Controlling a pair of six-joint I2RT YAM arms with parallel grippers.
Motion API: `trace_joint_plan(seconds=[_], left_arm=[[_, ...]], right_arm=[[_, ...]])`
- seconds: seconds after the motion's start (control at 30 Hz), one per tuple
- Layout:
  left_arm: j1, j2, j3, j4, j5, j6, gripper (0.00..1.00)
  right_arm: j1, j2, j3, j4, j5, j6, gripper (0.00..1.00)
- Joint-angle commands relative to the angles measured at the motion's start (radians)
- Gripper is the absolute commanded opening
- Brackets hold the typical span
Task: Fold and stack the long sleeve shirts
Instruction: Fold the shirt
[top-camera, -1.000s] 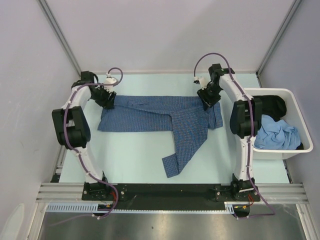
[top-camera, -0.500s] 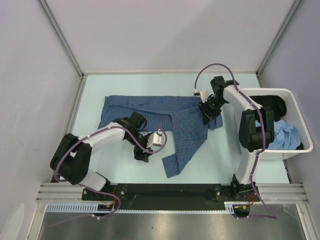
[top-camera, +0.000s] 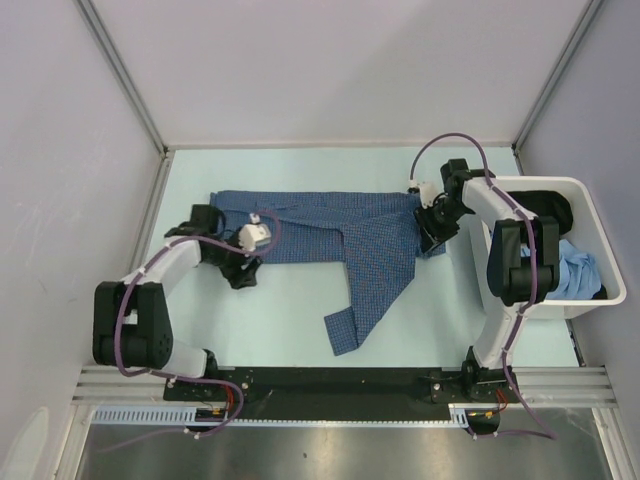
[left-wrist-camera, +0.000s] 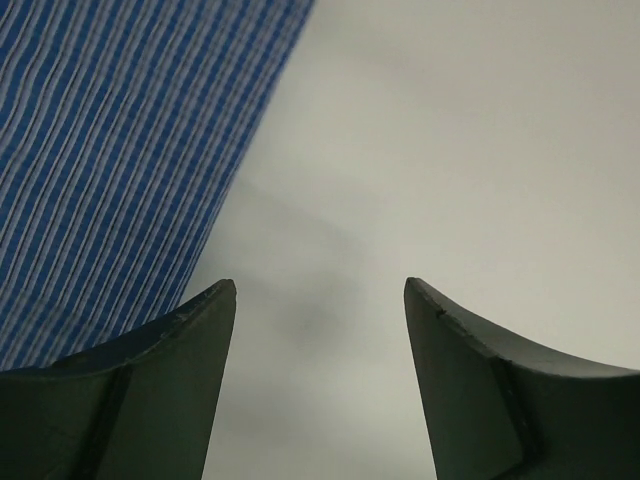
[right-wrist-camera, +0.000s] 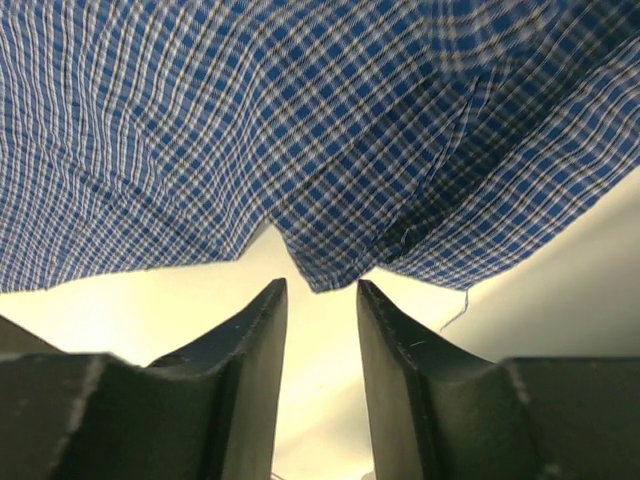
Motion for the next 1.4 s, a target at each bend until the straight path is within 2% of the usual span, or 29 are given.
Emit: trace_joint_plan(seconds=[0.0,0.03,0.13,0.33,0.47,0.63,0.77,0.97,1.37], left_arm=[[0.195,-0.003,0.048,-0.077,-0.051,0.065,0.75],[0.256,0.021,0.066,-0.072,-0.058,0.07,0.75],[0.338,0.069,0.1,-0.066,-0.094,0.079,0.75],[0.438,0.176,0.254,-0.118,-0.033,-0.001,0.74],[0.479,0.195,0.359,-0.157,0.036,-0.065,0.75],[0.522,0.224,0.454,-0.155,0.102,-0.229,0.76],[0.541,0.273,0.477,-0.141,0.096,-0.335,0.76],[0.542,0.33,0.45,-0.14,0.071,-0.346,0.76],[0.542,0.407,0.405,-0.138,0.054,-0.324,0.74]], right_arm=[[-0.013,0.018,0.01,0.077,-0.011,0.047,0.41],[-0.013,0.03,0.011,0.082,-0.016,0.051,0.41],[-0.016,0.044,0.017,0.091,-0.03,0.056,0.37],[-0.062,0.052,0.057,0.039,-0.053,0.059,0.37],[-0.143,0.038,0.152,-0.03,-0.154,0.083,0.47],[-0.165,0.001,0.228,-0.066,-0.252,0.139,0.54],[-0.163,0.018,0.176,-0.052,-0.268,0.165,0.55],[-0.156,0.065,0.076,0.002,-0.262,0.177,0.51],[-0.094,0.111,0.011,0.057,-0.248,0.197,0.46]])
